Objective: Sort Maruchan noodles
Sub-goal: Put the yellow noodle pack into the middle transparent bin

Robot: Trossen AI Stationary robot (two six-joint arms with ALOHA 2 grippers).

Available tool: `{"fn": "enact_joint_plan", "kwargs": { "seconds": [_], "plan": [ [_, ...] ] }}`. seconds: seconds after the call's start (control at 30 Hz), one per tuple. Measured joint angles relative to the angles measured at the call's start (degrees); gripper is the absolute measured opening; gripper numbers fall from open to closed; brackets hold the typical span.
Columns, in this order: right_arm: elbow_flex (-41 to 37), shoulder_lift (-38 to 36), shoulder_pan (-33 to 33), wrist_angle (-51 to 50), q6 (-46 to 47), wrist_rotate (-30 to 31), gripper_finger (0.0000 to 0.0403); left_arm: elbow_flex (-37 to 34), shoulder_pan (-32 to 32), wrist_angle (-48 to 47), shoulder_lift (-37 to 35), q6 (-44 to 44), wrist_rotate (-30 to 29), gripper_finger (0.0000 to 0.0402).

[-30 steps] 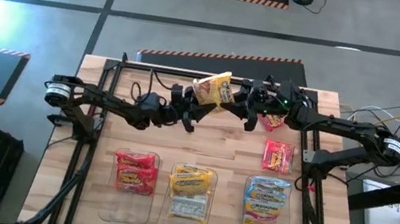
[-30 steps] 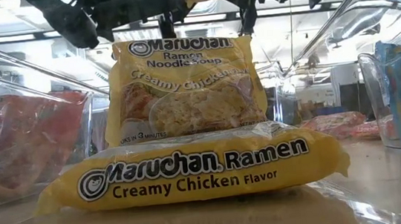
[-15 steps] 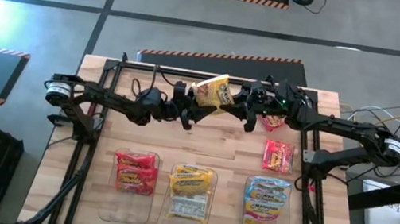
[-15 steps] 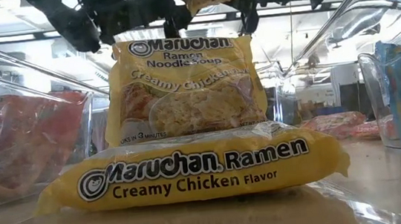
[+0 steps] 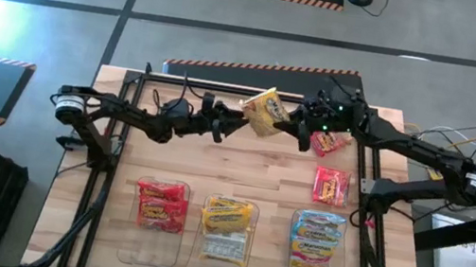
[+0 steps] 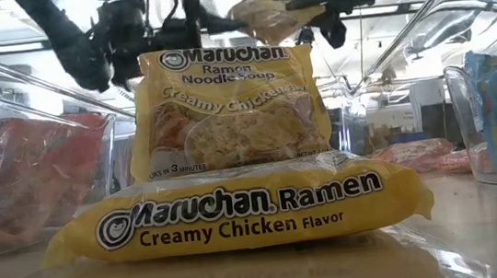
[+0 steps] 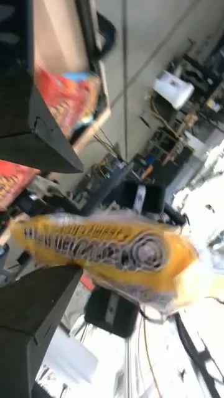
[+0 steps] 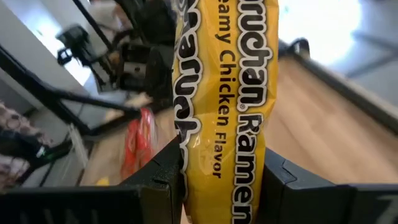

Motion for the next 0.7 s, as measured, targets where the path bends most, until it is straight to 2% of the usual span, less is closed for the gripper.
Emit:
{"fn": "enact_joint_plan", "kwargs": {
  "seconds": [0.2,0.3,0.5,0.6,0.7],
  "plan": [
    [5.2,0.6,3.2,-16.4,2.1,-2.2,0.0111,-4.3,2.4,-0.8,0.0,-2.9,-1.2,0.0233],
    [6.8,1.0,5.8,-21.3,3.7,-4.4,0.0111,-6.1,4.3,-1.3,0.0,-5.5,-1.1,0.0233],
    [8.4,1.0,15.6,-22.5,7.5,-5.7,0.0111,-8.2,6.5,-1.5,0.0,-9.6,-1.0,0.0233],
    [8.7,1.0,21.6,-22.3,8.5,-3.8,0.0112,-8.3,6.4,-1.4,0.0,-11.9,-0.9,0.0233],
    [8.7,1.0,27.4,-21.9,10.8,0.6,0.0112,-8.3,6.3,-1.1,-0.1,-14.6,-0.9,0.0233]
  ]
}}
